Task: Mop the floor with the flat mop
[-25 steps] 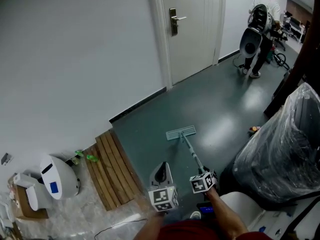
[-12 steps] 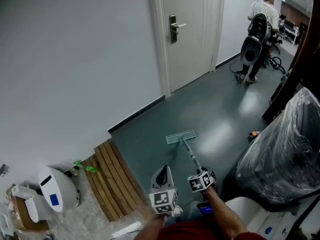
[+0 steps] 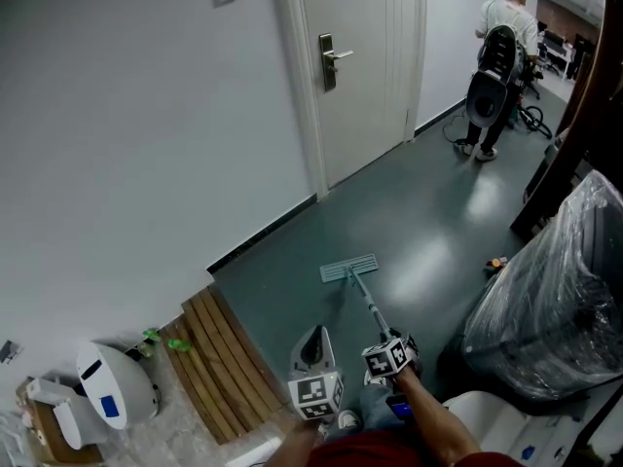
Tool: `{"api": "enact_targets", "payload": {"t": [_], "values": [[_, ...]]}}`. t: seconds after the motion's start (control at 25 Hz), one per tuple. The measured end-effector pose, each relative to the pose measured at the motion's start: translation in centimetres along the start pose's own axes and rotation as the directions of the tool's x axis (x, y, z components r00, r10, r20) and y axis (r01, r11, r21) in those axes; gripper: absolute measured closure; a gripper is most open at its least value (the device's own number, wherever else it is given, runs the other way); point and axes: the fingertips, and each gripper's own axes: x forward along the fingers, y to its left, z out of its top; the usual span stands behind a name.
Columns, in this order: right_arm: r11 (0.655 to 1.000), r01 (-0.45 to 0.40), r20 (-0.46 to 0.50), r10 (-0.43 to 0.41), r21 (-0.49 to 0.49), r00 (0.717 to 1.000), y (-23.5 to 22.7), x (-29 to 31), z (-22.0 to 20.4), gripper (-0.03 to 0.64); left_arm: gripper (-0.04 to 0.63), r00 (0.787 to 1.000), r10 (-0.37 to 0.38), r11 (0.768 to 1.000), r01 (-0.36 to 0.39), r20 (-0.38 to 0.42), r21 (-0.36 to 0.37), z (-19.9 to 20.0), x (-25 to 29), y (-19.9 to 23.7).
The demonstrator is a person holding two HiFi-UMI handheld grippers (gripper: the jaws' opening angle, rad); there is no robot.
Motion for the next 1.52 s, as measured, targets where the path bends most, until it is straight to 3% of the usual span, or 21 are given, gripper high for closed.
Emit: {"api": "enact_targets", "payload": {"t": [0.44, 1.08, 1.52], "values": [[0.999, 0.008, 0.023, -0.007, -0.040, 1.000, -4.8, 4.8, 4.7, 0.500, 0.581, 1.000, 0.023, 1.000, -0.022, -0.006, 0.002, 1.7, 7.2, -0.8], [0.993, -0.029, 0.039, 0.033, -0.115, 0.999, -10.3, 11.8, 12.8, 0.500, 0.581, 0.987, 0.162, 0.987, -0.162, -0.005, -0.003, 3.3, 16.9, 0.1], [0.995, -0.017, 0.033, 0.021, -0.099, 0.999, -10.1, 15.2, 17.9, 0.500, 0.581, 0.993, 0.116, 0.993, -0.116, -0.006, -0.017, 4.1, 23.8, 4.0]]}}
